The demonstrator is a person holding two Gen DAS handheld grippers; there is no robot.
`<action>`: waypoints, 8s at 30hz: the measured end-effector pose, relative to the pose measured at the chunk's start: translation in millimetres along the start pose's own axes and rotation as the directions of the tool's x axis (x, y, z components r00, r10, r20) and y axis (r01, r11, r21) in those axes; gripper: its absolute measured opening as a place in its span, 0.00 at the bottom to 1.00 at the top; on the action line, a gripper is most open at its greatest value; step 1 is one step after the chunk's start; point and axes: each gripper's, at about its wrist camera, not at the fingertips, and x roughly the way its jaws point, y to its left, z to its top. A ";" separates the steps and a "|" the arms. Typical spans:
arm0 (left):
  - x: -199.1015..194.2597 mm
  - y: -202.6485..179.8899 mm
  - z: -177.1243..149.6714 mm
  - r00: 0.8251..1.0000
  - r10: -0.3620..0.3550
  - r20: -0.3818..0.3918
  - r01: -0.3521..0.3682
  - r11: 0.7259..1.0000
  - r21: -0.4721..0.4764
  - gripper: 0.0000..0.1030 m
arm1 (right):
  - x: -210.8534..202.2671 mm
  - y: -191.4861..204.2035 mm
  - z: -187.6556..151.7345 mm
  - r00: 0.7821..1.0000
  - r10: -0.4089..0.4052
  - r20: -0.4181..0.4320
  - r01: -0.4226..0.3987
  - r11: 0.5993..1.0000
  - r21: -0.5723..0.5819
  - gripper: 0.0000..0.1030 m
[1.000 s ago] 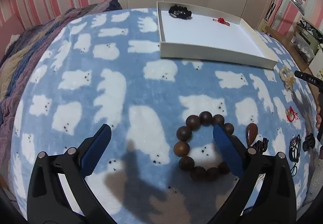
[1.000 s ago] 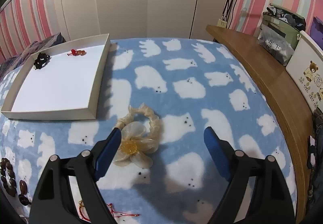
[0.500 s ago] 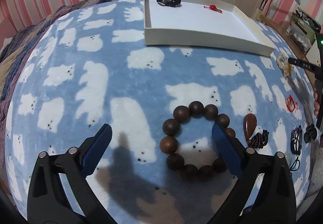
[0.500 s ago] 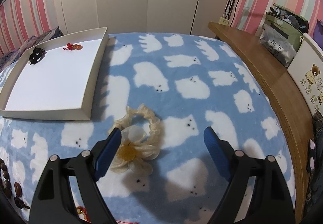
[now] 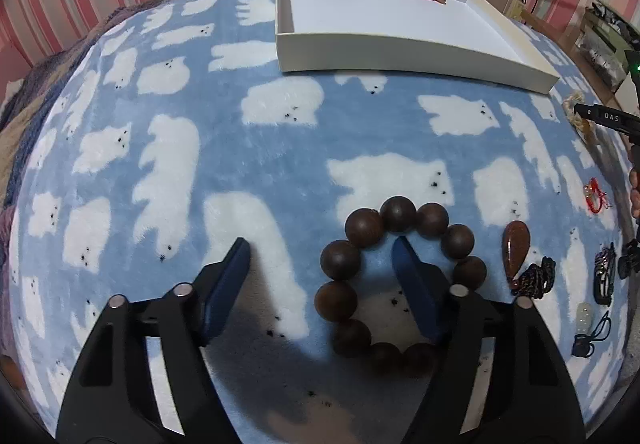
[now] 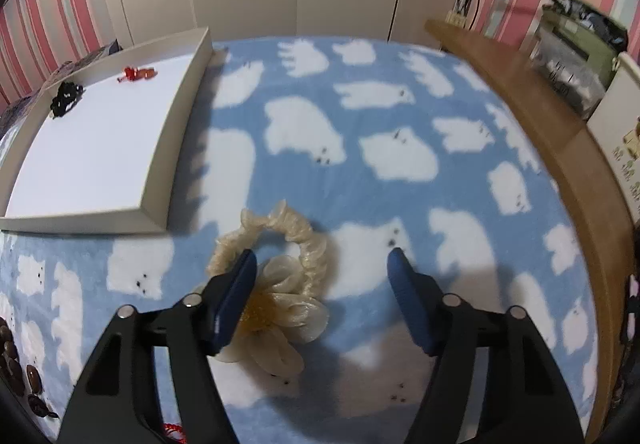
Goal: Organize jewelry
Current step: 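Close the left tool on the bead bracelet while the right tool grips the flower hair tie, then carry the bracelet and hair tie into the white tray and open both tools, then move the left tool to the brown teardrop pendant while the right tool approaches the red string bracelet, then close the left tool on the teardrop pendant cord while the right tool grips the red string bracelet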
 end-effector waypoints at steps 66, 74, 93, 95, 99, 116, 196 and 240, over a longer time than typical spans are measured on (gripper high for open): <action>-21.3 -64.1 198.8 0.936 -0.105 0.337 0.050 0.984 0.168 0.16 | -19.0 98.7 119.7 0.968 0.222 0.118 -0.218 0.975 -0.048 0.09; 31.3 -72.4 250.6 0.948 -0.171 0.270 0.138 0.981 0.135 0.16 | 28.4 127.1 146.0 0.977 0.202 0.063 -0.199 0.979 -0.052 0.09; 115.1 -83.8 304.2 0.981 -0.095 0.167 0.078 0.991 0.106 0.00 | 98.2 141.0 178.8 0.983 0.177 -0.053 -0.178 0.984 -0.021 0.10; 116.5 -85.6 301.4 0.982 -0.086 0.169 0.070 0.992 0.102 0.03 | 99.9 144.2 179.8 0.982 0.180 -0.055 -0.182 0.983 -0.038 0.13; 111.6 -87.2 295.4 0.981 -0.083 0.175 0.066 0.993 0.099 0.26 | 96.7 146.5 186.5 0.982 0.181 -0.058 -0.184 0.982 -0.042 0.30; -13.4 -70.0 230.0 0.933 -0.060 0.355 0.042 0.997 0.057 0.97 | -29.6 79.9 137.0 0.972 0.204 0.116 -0.194 0.977 -0.089 0.85; -3.3 -125.1 -21.6 0.988 -0.155 -0.016 0.155 0.980 0.127 0.68 | -57.9 51.0 -95.1 0.995 0.083 -0.047 -0.089 0.983 -0.158 0.69; -28.7 -99.7 11.2 0.977 -0.193 0.088 0.181 0.975 0.129 0.23 | -80.2 60.1 -66.8 0.972 0.235 0.026 -0.230 0.965 -0.128 0.05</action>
